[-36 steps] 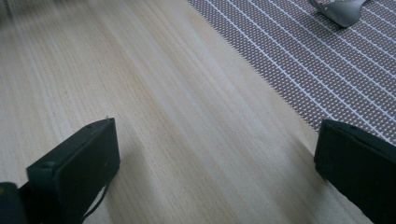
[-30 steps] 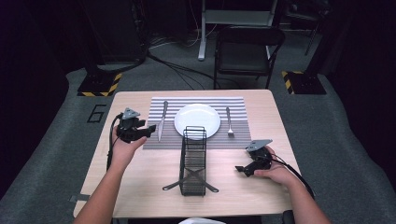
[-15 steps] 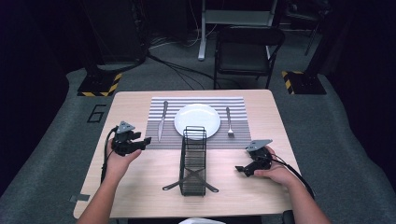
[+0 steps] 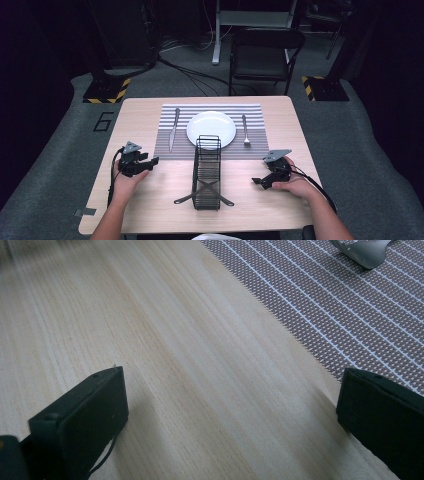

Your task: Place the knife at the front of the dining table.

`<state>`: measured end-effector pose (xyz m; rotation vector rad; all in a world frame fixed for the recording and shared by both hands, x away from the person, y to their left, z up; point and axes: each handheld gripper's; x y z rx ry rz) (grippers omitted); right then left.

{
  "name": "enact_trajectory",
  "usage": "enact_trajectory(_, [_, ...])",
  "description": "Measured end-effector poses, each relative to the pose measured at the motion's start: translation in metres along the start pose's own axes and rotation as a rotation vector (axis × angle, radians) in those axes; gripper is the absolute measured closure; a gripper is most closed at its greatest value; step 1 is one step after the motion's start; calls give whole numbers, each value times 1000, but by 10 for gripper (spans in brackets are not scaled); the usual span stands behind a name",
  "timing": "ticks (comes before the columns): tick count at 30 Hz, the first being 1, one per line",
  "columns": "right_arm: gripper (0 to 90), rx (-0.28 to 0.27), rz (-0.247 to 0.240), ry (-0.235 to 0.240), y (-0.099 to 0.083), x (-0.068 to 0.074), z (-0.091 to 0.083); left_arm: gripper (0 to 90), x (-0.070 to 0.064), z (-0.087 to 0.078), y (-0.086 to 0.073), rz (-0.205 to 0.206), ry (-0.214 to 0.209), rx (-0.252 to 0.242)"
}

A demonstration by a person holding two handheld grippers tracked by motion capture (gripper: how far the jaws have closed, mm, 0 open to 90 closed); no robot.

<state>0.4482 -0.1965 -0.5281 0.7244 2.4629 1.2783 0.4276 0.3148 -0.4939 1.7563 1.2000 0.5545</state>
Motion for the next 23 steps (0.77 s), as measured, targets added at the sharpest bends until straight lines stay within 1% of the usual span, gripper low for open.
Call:
enact_trajectory(1, [0,-2,0,2,0,0,0,443,0,1,-1,-6,2,4])
enact_trajectory(2, [0,-1,0,2,0,0,0,445,0,2,-2,-4,-6,11])
enact_trajectory(3, [0,-2,4,1,0,0,0,445,0,3,-3,-7,-8,1])
enact_trajectory(4, [0,-5,11,-3,0,1,0,445,0,4,-3,-7,-13,11])
enact_trajectory(8, [0,-3,9,-4,0,1,0,445,1,10,-9,-1,-9,32])
enact_trajectory(11, [0,-3,10,-4,0,1,0,440,3,13,-13,-17,4,46])
enact_trajectory(13, [0,-4,9,-5,0,1,0,427,5,13,-15,-24,23,56])
enact_trajectory(15, [0,-4,9,-4,0,1,0,423,5,14,-16,-27,38,50])
enact_trajectory(16, [0,-3,6,-3,0,0,0,417,6,14,-16,-19,48,57])
enact_trajectory(17, [0,-4,9,-2,0,0,1,411,7,15,-17,-9,61,47])
enact_trajectory(18, [0,-4,9,-1,0,0,1,407,8,15,-18,-4,69,60])
enact_trajectory(20, [0,-4,9,-2,0,0,1,383,9,17,-20,17,115,60])
enact_trajectory(21, [0,-3,8,-4,0,1,0,377,11,17,-20,25,120,71])
enact_trajectory(22, [0,-3,8,-3,0,1,0,368,12,17,-20,21,127,63])
enact_trajectory(23, [0,-3,8,-4,0,1,0,345,13,17,-21,25,136,66])
Point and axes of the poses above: each handheld gripper's, and its own axes: z roughly forward along the jaws, y roughly out of its top, x roughly to its left, and after that the axes turned 10 degrees about -x, right-handed
